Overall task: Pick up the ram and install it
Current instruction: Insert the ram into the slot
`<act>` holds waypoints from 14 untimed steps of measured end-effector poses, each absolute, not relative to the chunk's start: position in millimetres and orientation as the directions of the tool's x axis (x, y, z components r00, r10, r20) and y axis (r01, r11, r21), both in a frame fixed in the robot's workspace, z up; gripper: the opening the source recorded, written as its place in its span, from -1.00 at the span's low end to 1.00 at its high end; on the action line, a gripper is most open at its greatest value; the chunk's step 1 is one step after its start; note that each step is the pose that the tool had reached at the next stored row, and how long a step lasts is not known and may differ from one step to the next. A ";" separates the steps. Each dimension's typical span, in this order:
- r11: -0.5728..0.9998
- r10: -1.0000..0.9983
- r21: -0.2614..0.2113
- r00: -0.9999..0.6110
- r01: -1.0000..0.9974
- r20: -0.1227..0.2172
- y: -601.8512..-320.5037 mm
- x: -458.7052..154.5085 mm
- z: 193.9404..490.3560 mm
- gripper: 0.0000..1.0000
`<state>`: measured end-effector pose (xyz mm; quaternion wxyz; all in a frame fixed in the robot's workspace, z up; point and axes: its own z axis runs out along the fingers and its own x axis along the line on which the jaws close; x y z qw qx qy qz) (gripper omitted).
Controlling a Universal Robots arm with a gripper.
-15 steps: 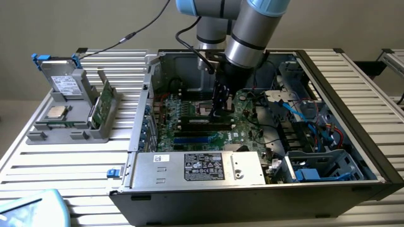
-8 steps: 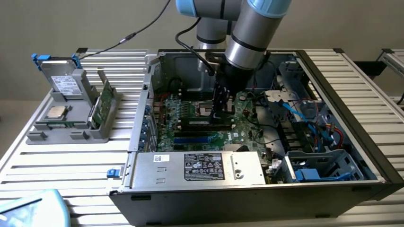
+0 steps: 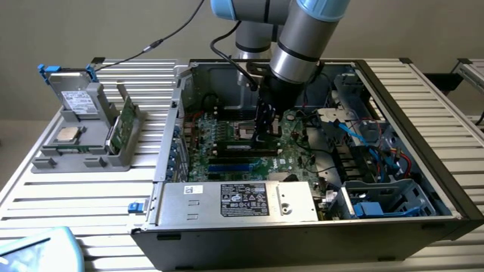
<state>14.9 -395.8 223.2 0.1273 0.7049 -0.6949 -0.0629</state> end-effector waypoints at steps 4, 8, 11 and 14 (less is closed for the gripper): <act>-0.003 -0.996 0.267 0.027 -0.964 0.088 -395.8 15.1 222.8 -0.73; -0.004 -0.996 0.267 0.028 -0.964 0.088 -395.8 15.2 222.1 -0.73; -0.004 -0.996 0.267 0.028 -0.964 0.088 -395.8 15.3 221.5 -0.73; -0.004 -0.996 0.267 0.029 -0.964 0.088 -395.8 15.6 221.0 -0.73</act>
